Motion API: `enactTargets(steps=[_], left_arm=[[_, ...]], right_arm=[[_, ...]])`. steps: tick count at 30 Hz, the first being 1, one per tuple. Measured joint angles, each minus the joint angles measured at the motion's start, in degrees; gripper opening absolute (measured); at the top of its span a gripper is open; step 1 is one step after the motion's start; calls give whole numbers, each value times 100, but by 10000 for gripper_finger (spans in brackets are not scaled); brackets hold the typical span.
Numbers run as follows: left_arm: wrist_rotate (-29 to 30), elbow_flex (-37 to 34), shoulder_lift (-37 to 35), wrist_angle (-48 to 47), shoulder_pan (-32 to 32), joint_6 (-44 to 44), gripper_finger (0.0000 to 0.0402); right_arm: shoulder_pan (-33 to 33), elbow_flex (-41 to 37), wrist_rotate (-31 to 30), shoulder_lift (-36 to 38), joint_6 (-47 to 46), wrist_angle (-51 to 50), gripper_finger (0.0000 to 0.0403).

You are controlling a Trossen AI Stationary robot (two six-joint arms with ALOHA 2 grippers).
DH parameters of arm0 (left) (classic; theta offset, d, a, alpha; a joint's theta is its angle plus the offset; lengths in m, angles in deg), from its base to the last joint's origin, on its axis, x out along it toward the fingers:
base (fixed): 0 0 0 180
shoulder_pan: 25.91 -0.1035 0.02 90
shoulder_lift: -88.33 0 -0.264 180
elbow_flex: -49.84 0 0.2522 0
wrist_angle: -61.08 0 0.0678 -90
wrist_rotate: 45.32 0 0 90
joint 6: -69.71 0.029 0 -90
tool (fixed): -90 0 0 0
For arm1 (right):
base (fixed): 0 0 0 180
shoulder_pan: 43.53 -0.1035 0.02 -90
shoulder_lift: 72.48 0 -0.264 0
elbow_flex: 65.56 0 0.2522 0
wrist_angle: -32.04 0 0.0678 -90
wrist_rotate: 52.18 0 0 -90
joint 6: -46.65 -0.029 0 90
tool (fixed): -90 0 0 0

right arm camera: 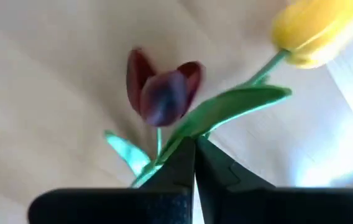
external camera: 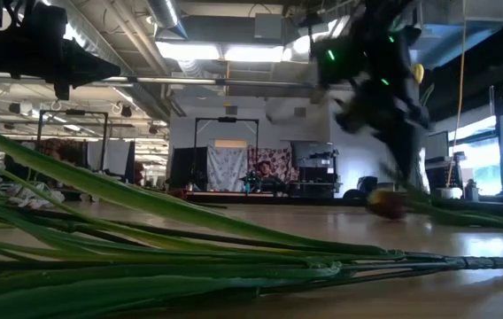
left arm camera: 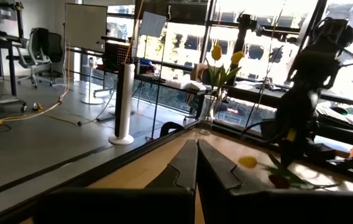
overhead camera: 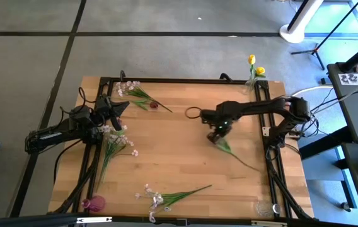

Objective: Sort flowers into vase by color
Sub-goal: Put the yellow tulip into the glass vase

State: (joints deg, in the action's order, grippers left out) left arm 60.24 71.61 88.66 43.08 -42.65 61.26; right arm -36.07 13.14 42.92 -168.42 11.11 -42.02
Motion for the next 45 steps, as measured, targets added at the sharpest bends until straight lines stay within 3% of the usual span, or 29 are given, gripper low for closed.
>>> enactTargets(steps=[6,15,20,26,31,35,39,45], left_arm=[[2,0,0,1,1,0,0],[0,0,0,-1,1,0,0],[1,0,0,1,1,0,0],[1,0,1,-1,1,0,0],[0,0,0,-2,-1,0,0],[4,0,2,-3,-1,0,0],[1,0,2,-1,0,0,0],[1,0,2,-1,0,0,0]], right_arm=[[-143,93,-108,2,-247,796,19],[383,83,-415,-198,-536,584,162],[587,84,-294,-575,-611,846,188],[564,100,-127,-1120,-620,959,153],[563,122,-167,-1125,-625,1073,84],[565,338,-517,-889,-423,1047,14],[572,730,-948,-409,-213,1040,18],[911,1724,-2367,685,742,1167,8]])
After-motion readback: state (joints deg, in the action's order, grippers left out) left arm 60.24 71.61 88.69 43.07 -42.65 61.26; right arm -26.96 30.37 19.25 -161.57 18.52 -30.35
